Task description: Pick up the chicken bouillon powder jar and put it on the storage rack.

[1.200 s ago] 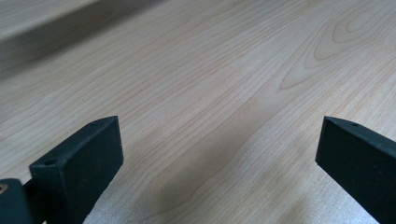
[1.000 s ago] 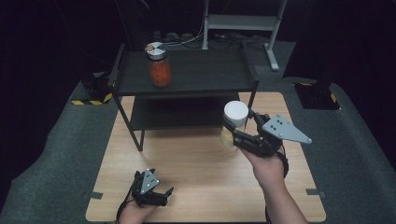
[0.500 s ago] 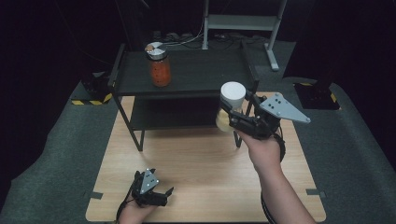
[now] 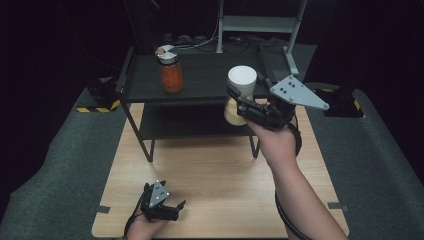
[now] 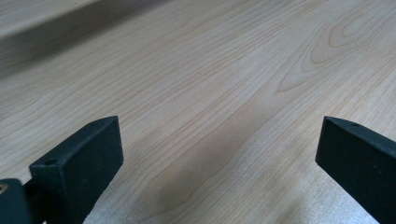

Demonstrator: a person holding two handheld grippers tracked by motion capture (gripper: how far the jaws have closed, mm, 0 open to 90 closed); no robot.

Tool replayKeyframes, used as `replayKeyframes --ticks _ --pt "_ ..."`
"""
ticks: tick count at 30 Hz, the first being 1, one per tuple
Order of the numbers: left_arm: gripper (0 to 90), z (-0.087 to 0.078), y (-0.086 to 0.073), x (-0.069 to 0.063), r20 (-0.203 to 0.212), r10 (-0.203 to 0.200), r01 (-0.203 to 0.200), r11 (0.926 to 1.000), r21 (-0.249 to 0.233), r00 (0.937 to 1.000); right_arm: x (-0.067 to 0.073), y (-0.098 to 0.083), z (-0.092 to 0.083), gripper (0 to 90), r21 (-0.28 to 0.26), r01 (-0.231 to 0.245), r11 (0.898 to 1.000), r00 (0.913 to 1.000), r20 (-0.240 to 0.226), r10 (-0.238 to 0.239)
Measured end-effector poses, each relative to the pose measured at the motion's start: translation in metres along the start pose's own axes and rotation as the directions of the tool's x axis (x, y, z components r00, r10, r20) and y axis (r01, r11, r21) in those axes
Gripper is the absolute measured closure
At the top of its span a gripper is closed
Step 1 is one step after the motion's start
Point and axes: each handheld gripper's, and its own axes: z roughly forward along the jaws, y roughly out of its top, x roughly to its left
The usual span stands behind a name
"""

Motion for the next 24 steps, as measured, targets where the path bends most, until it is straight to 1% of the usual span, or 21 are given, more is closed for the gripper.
replayKeyframes --ticks 3,4,5,9,11,12,13,14,15,16,17,20,21,24 --pt "1.2 0.000 0.000 0.001 0.003 -0.003 0.003 1.0000 -0.002 1.0000 -0.002 0.003 0.006 33.4 -0.007 -0.030 1.000 0.9995 -0.010 0.030" --pt "1.1 0.000 0.000 0.001 0.003 -0.003 0.003 1.0000 -0.002 1.0000 -0.002 0.003 0.006 33.4 -0.007 -0.030 1.000 0.9995 -0.010 0.030" --pt "1.1 0.000 -0.001 0.001 0.004 -0.003 0.003 1.0000 -0.002 1.0000 -0.001 0.006 0.012 33.5 -0.011 -0.037 0.999 0.9993 -0.005 0.037" --pt "1.1 0.000 -0.001 0.001 0.007 -0.007 0.007 1.0000 -0.004 1.0000 0.000 0.009 0.018 33.5 -0.016 -0.037 0.999 0.9993 0.003 0.037" --pt "1.2 -0.001 -0.001 0.001 0.004 -0.003 0.003 1.0000 -0.005 1.0000 -0.001 0.011 0.023 33.5 -0.020 -0.042 0.999 0.9991 0.007 0.042" --pt "1.2 -0.001 -0.001 0.002 0.007 -0.008 0.008 1.0000 -0.006 0.9999 -0.001 0.012 0.027 33.5 -0.020 -0.038 0.999 0.9992 0.013 0.038" --pt "1.2 -0.001 -0.001 0.002 0.007 -0.008 0.008 1.0000 -0.006 0.9999 -0.001 0.012 0.027 33.5 -0.020 -0.038 0.999 0.9992 0.013 0.038" --pt "1.2 -0.001 -0.001 0.002 0.009 -0.010 0.010 0.9999 -0.006 0.9999 -0.001 0.013 0.031 33.5 -0.019 -0.039 0.999 0.9990 0.022 0.040" --pt "1.2 -0.001 -0.001 0.002 0.009 -0.010 0.010 0.9999 -0.006 0.9999 -0.001 0.013 0.031 33.5 -0.019 -0.039 0.999 0.9990 0.022 0.040" --pt "1.1 -0.001 -0.001 0.003 0.010 -0.011 0.011 0.9999 -0.007 0.9999 -0.003 0.013 0.036 33.5 -0.021 -0.047 0.999 0.9985 0.029 0.047" --pt "1.1 -0.001 -0.002 0.003 0.011 -0.013 0.013 0.9999 -0.008 0.9999 -0.003 0.013 0.036 33.5 -0.021 -0.047 0.999 0.9985 0.029 0.047" --pt "1.2 -0.001 -0.002 0.003 0.010 -0.016 0.016 0.9998 -0.007 0.9998 -0.006 0.012 0.045 33.5 -0.024 -0.046 0.999 0.9979 0.045 0.047" --pt "1.2 -0.001 -0.002 0.003 0.010 -0.016 0.016 0.9998 -0.007 0.9998 -0.006 0.012 0.045 33.5 -0.024 -0.046 0.999 0.9979 0.045 0.047" --pt "1.2 -0.002 -0.002 0.004 0.013 -0.023 0.023 0.9997 -0.010 0.9997 -0.010 0.011 0.053 33.5 -0.032 -0.059 0.998 0.9967 0.055 0.061"
